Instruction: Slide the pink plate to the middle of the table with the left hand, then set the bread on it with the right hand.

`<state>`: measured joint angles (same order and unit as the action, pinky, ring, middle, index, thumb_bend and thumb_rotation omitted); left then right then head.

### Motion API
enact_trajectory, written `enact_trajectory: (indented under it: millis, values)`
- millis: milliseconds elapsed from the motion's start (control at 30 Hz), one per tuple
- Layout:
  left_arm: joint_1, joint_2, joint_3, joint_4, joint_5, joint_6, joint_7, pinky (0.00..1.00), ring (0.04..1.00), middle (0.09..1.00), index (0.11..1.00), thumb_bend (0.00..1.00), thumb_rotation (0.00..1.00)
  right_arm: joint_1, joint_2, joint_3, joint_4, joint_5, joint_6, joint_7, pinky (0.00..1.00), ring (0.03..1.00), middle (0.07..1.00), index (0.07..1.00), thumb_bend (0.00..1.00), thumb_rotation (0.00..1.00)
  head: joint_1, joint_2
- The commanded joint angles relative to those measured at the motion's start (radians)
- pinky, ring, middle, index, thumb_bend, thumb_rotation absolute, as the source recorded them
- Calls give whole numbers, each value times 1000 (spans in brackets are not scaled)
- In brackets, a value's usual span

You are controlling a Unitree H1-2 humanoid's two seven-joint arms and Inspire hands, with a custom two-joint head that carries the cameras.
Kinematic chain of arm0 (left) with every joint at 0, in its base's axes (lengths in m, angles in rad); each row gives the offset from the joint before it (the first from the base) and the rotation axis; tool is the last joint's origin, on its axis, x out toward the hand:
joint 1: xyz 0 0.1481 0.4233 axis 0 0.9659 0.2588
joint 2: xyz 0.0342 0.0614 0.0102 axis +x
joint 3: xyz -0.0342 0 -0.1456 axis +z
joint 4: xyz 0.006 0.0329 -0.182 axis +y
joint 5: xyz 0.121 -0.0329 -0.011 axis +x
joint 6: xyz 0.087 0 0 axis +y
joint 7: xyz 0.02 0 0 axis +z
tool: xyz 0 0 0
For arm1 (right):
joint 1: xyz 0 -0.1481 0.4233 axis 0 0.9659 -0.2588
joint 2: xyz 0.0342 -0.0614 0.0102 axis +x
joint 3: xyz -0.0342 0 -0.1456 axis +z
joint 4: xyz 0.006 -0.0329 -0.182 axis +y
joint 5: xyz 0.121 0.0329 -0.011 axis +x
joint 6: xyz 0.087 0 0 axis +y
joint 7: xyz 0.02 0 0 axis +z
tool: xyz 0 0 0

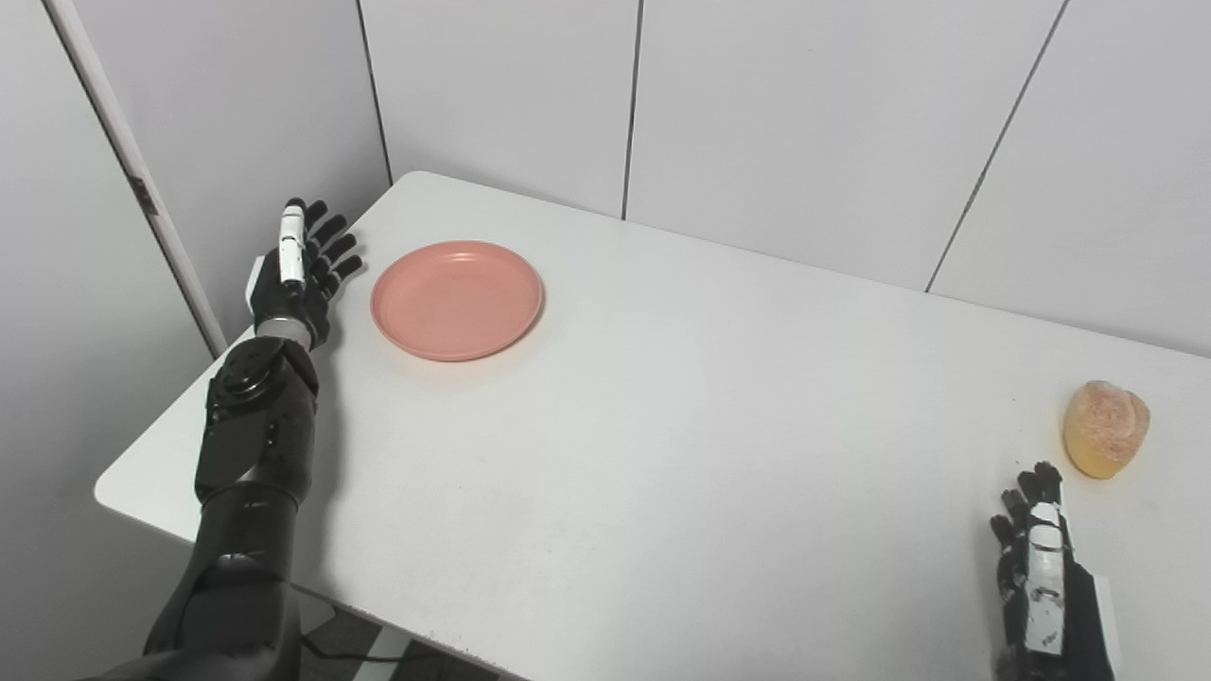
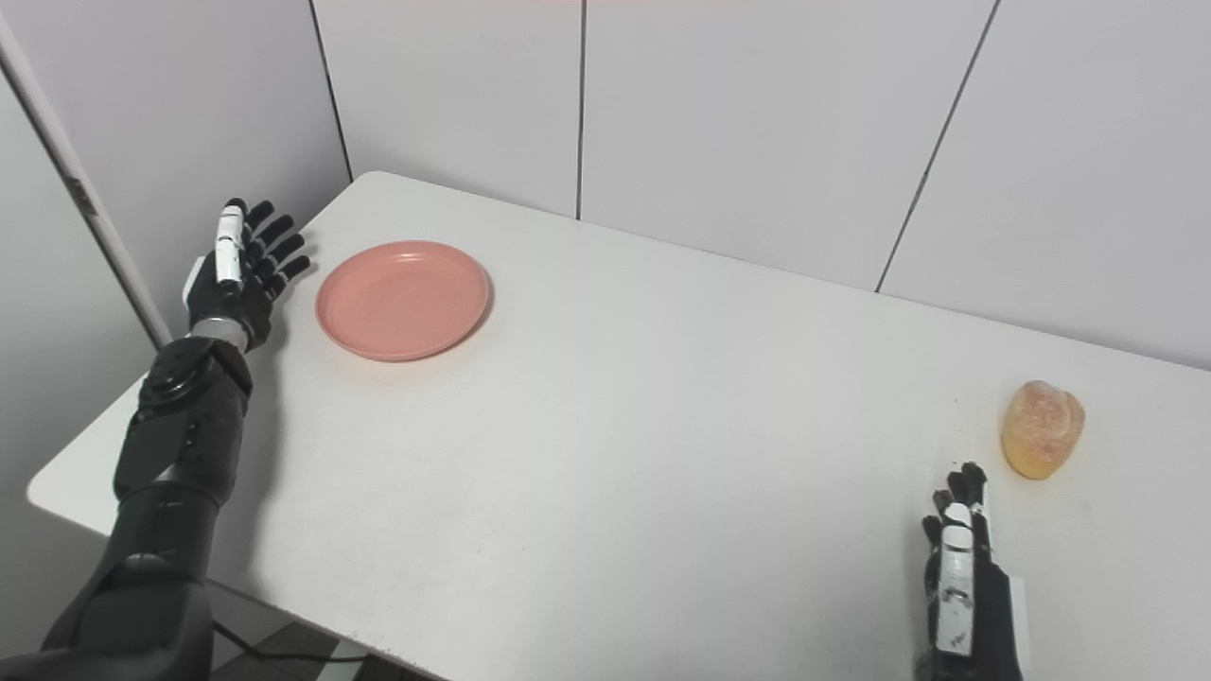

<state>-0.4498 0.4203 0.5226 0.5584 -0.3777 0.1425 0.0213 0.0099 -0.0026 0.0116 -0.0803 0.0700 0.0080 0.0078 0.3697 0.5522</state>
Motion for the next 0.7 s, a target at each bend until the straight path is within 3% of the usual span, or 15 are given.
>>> enact_trajectory:
  millis: [0, 233, 667]
  values:
    - [-38, 27, -10, -9, -1, -35, -14, 866, 880, 881, 874, 359, 1000, 3, -7, -7, -4, 4, -11, 10, 1000, 999, 1000, 1000, 192, 1000, 1, 1]
    - [-37, 22, -52, 25, 16, -50, -37, 917, 903, 904, 898, 370, 1000, 4, -7, -6, -9, 4, -7, 10, 1000, 1000, 1000, 1000, 191, 1000, -3, 1]
    - [-103, -11, -119, 125, 38, -55, -11, 874, 870, 872, 873, 345, 1000, 7, -3, -7, -7, -1, -16, 6, 1000, 995, 1000, 1000, 193, 1000, -9, 1]
